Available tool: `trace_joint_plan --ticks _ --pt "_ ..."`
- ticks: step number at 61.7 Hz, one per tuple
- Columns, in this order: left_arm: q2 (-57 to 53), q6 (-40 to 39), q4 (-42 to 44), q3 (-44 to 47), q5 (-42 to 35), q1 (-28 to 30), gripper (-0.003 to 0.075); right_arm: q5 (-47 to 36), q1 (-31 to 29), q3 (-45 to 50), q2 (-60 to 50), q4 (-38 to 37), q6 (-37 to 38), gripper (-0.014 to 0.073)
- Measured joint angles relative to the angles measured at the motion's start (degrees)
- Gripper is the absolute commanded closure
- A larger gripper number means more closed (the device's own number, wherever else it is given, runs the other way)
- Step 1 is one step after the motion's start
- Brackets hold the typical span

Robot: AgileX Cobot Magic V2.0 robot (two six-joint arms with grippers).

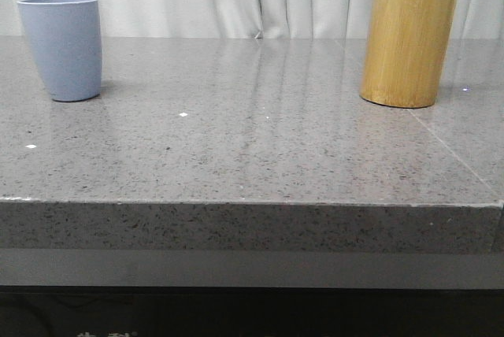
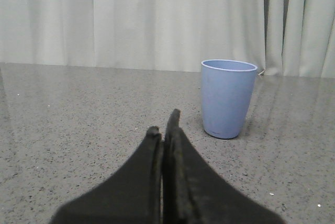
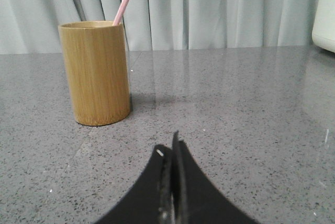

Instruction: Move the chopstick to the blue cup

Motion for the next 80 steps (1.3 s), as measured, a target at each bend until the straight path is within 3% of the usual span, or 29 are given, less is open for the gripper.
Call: trace_joint_plan --ticks 41,56,70,80 --pt "0.0 0.0 0.0 0.0 -0.3 0.0 0.0739 -1.1 0.0 0.0 0.0 0.0 0.0 0.0662" --pt "0.0 0.0 0.0 -1.2 -3.9 0.0 0.0739 -1.1 0.0 -1.6 0.0 0.0 0.0 0.0662" --pt "0.4 0.0 0.0 -15.2 6.0 0.0 0.0739 5.9 0.0 -16.0 0.8 0.0 0.0 0.0662" --pt "6.6 0.0 0.0 -28.5 15.6 0.0 0.0739 13.8 0.0 -28.5 7.2 0.0 0.0 0.0662"
